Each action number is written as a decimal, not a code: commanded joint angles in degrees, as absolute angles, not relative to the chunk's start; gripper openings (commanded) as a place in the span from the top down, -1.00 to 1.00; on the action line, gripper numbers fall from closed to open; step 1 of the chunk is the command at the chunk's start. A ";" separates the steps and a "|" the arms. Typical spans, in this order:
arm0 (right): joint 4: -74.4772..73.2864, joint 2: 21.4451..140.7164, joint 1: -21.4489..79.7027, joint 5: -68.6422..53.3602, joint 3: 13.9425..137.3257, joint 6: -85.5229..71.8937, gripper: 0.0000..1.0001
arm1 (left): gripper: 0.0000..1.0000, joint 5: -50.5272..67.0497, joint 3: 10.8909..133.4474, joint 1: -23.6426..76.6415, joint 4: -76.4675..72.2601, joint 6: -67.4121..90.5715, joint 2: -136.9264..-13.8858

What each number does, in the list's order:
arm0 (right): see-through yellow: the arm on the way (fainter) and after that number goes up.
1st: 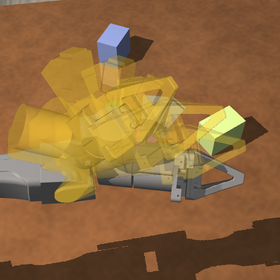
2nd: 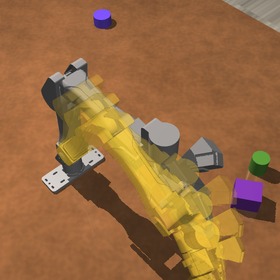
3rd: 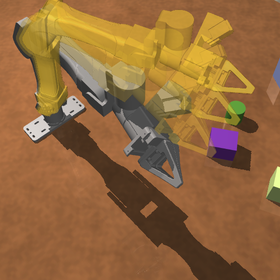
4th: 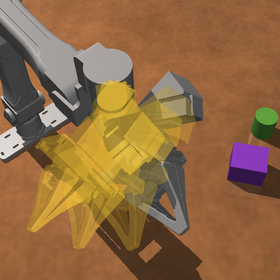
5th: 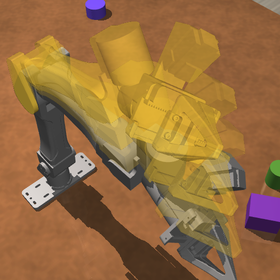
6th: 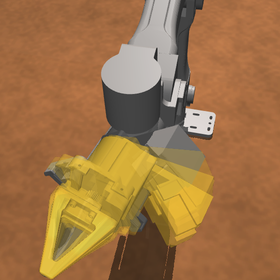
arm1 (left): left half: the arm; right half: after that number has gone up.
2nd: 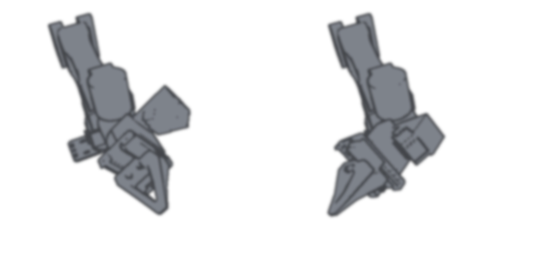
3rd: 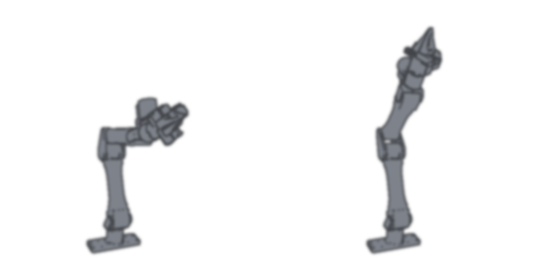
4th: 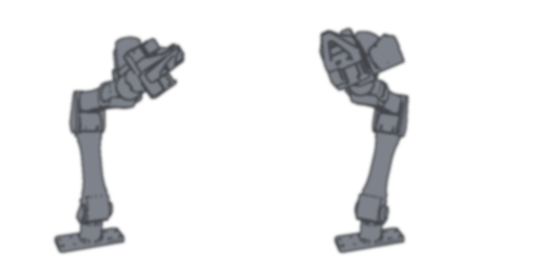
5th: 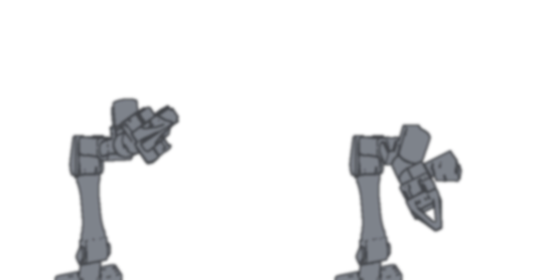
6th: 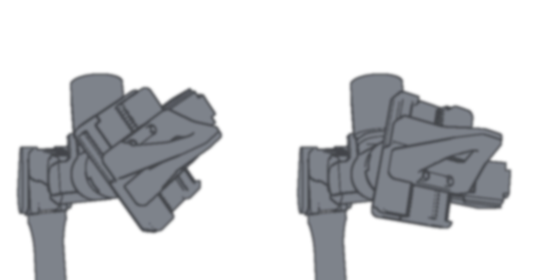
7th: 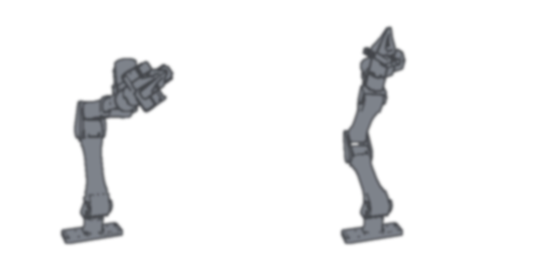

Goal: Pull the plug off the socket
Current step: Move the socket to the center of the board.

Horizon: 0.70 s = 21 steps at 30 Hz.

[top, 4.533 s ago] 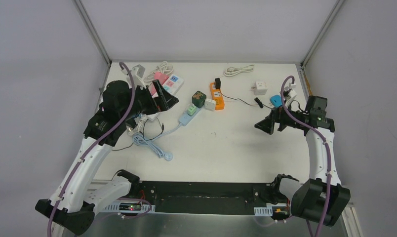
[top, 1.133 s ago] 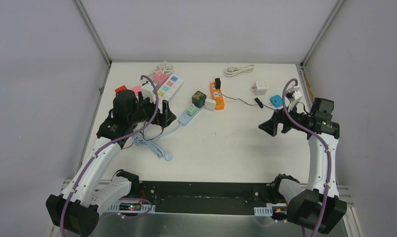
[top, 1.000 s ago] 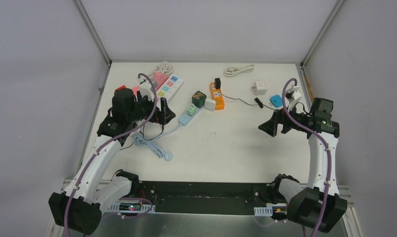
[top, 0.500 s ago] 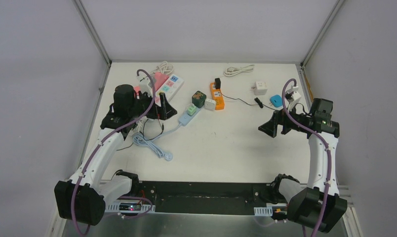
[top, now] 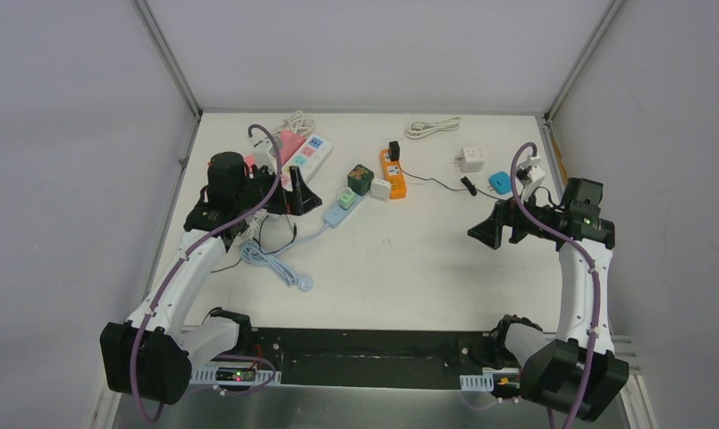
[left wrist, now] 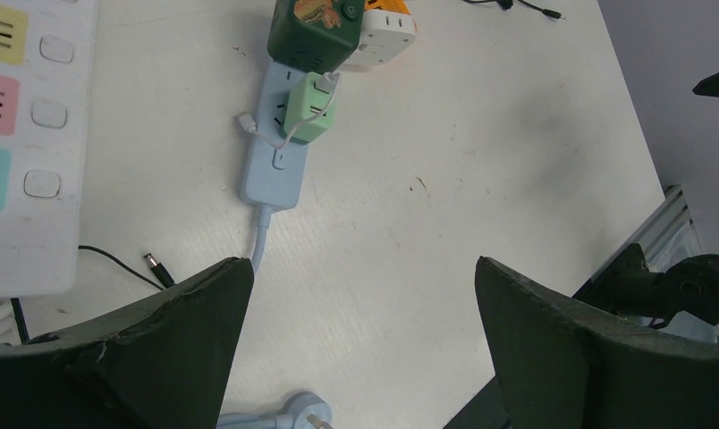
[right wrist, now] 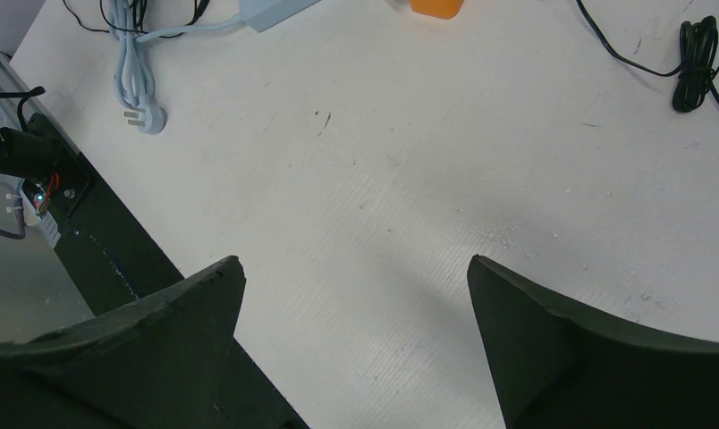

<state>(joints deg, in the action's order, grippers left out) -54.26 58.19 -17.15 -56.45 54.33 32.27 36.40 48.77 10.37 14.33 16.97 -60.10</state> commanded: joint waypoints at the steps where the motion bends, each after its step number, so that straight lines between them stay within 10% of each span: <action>1: -53.55 57.48 -16.96 -58.40 56.43 33.16 -1.00 | -0.98 35.97 48.67 9.58 12.82 15.97 -59.01; 21: -52.77 57.91 -16.90 -58.64 56.22 32.56 -0.99 | -0.98 35.71 48.85 9.56 14.19 15.16 -58.80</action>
